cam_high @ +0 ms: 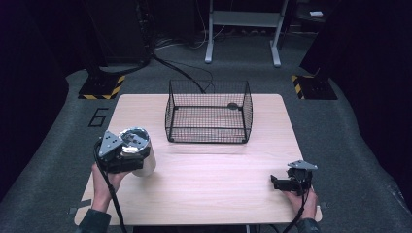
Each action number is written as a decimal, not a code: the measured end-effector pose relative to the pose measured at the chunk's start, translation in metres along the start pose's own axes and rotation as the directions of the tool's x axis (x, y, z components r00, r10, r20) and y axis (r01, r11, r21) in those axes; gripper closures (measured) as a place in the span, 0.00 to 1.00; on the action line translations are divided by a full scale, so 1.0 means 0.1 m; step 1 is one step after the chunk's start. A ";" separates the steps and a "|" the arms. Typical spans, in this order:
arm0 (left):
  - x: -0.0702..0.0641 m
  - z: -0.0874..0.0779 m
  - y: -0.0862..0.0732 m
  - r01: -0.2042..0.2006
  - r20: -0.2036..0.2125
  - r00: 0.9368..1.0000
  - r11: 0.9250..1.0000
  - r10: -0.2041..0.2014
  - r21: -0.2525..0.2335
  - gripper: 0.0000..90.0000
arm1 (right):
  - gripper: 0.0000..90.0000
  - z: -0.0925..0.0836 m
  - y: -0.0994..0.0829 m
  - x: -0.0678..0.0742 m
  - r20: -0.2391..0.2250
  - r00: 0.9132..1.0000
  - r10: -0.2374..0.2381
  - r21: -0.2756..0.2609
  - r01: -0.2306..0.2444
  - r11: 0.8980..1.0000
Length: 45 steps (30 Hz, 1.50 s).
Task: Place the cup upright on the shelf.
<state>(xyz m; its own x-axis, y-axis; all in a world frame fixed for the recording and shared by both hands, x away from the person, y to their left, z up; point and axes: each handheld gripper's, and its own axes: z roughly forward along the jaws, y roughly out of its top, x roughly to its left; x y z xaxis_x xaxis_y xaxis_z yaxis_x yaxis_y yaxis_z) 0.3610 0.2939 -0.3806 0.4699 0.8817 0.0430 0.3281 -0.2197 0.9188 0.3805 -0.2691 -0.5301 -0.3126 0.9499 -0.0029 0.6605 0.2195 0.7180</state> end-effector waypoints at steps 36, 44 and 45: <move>-0.33 0.33 0.49 -0.068 0.153 0.986 0.998 0.070 -0.019 0.04 | 0.00 0.00 0.00 0.00 0.001 1.000 0.005 -0.002 -0.005 1.000; -0.38 0.39 0.61 -0.073 0.182 0.980 0.997 0.076 -0.023 0.04 | 0.00 0.00 0.00 0.00 0.000 1.000 0.000 0.000 0.000 1.000; -0.38 0.40 0.62 -0.074 0.183 0.980 0.997 0.078 -0.027 0.04 | 0.00 0.00 0.00 0.00 0.000 1.000 0.000 0.000 0.000 1.000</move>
<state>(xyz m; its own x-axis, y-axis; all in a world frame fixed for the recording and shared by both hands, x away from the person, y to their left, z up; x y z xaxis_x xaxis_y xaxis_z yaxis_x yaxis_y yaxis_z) 0.3964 0.2295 -0.3411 0.6358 0.7707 0.0417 0.2701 -0.2727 0.9234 0.3805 -0.2691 -0.5301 -0.3123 0.9500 -0.0028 0.6605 0.2192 0.7181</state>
